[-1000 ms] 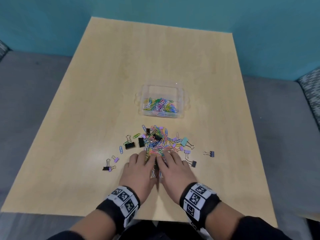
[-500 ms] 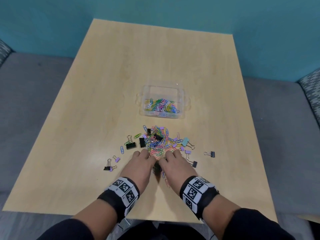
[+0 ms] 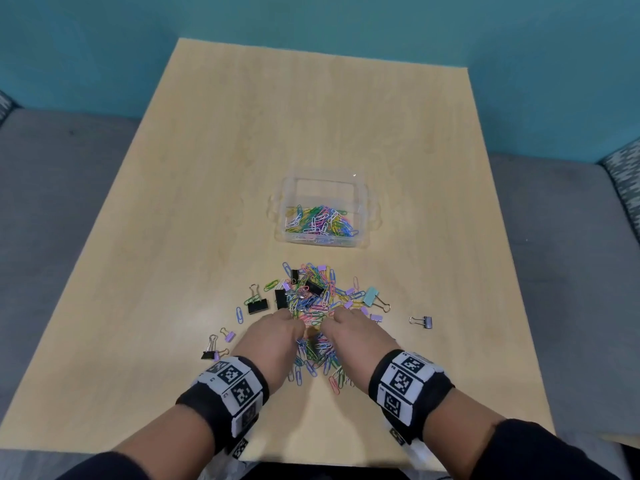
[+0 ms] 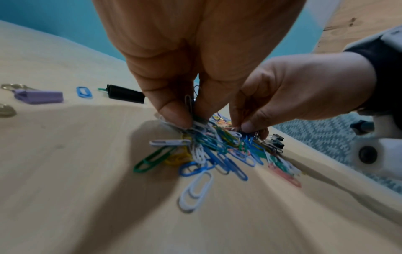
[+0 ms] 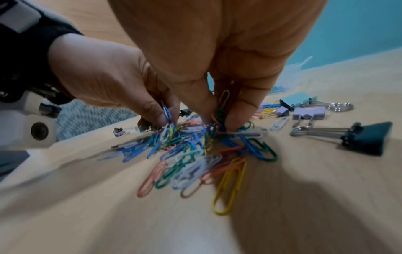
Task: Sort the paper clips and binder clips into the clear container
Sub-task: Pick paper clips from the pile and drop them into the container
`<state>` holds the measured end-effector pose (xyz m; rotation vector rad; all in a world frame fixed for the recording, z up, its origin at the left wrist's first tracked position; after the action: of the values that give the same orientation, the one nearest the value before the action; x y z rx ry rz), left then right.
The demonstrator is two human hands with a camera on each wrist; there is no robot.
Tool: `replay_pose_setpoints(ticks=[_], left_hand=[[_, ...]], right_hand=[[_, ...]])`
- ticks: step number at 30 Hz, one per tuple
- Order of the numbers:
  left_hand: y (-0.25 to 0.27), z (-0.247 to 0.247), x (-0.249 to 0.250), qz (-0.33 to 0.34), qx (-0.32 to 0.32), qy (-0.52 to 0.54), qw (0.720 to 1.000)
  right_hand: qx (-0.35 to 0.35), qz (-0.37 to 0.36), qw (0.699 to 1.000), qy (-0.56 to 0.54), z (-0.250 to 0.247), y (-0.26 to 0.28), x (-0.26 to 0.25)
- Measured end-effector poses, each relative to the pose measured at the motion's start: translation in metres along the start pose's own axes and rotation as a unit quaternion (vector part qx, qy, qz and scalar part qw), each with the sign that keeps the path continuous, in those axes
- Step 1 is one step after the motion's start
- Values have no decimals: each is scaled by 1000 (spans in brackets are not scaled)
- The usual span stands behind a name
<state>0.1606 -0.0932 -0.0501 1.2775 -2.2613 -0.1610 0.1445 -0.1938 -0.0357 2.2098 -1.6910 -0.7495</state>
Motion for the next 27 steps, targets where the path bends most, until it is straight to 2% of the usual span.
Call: replay_pose_setpoints(ticks=[5, 8, 12, 14, 16, 19, 21, 24, 27], left_hand=[[-2, -12, -9, -28, -17, 80, 996], [-4, -32, -11, -50, -7, 158, 986], [-17, -69, -18, -102, 28, 348, 932], [-32, -94, -24, -107, 62, 382, 916], [-53, -125, -32, -101, 117, 375, 914], [-87, -159, -39, -96, 184, 332, 920], [-106, -171, -36, -93, 204, 297, 928], [-122, -168, -32, -90, 187, 248, 946], [-109, -159, -41, -99, 194, 204, 955]], right_hand=[[-18, 27, 996, -85, -1, -7, 15], [-34, 50, 982, -180, -18, -9, 25], [-41, 81, 944, -318, -57, -19, 38], [-20, 103, 913, -393, -82, -32, 49], [27, 108, 900, -421, -117, -48, 59], [101, 114, 898, -414, -154, -80, 72], [127, 124, 906, -384, -165, -100, 77], [101, 126, 932, -324, -168, -116, 74], [87, 133, 961, -227, -164, -105, 76]])
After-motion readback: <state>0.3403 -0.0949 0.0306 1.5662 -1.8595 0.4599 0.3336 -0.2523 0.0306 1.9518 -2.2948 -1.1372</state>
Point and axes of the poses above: each hand's wrist, its own y-axis away from the middle knuckle, its own z-axis out of the palm, x = y × z, the point moved 9 cm from there along -y, towards the middle knuckle, and after that the axes turned 8 degrees about z, right-handed, at the moved point
